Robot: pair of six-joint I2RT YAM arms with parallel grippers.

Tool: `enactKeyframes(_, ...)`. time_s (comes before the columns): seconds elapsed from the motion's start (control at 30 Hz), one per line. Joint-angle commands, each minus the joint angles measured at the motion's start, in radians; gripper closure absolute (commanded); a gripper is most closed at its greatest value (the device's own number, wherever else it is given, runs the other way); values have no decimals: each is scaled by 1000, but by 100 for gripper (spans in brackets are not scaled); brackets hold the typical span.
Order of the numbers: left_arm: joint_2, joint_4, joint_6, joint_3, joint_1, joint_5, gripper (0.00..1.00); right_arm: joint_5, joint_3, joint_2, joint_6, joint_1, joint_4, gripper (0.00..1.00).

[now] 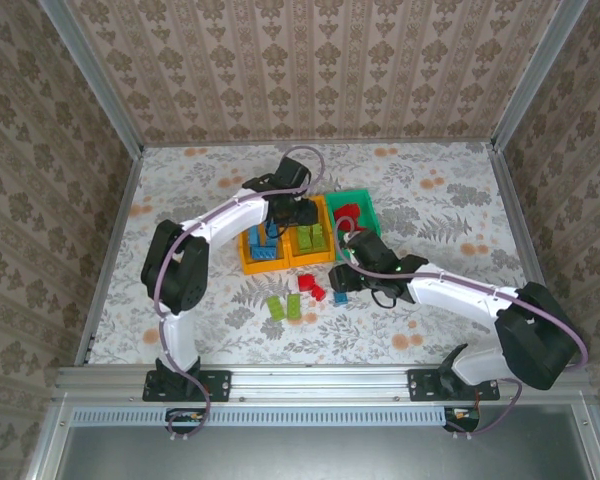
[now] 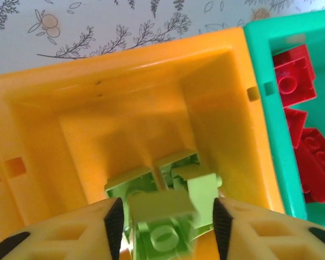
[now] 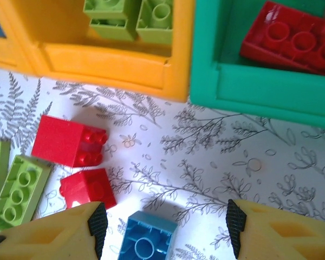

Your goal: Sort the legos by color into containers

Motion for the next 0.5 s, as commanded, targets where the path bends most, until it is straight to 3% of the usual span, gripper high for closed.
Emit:
enactKeyframes(0.0, -10, 5, 4, 11, 2, 15, 45, 31, -26, -20, 22, 22, -28, 37)
enactKeyframes(0.23, -74, 57, 4, -60, -6, 20, 29, 62, -4, -13, -4, 111, -32, 37)
enactKeyframes(0.33, -100, 66, 6, -90, -13, 22, 0, 87, 37, 32, -55, 155, -49, 36)
enactKeyframes(0.47, -156, 74, 8, -145, -15, 6, 0, 86, 75, 112, -99, 185, -62, 36)
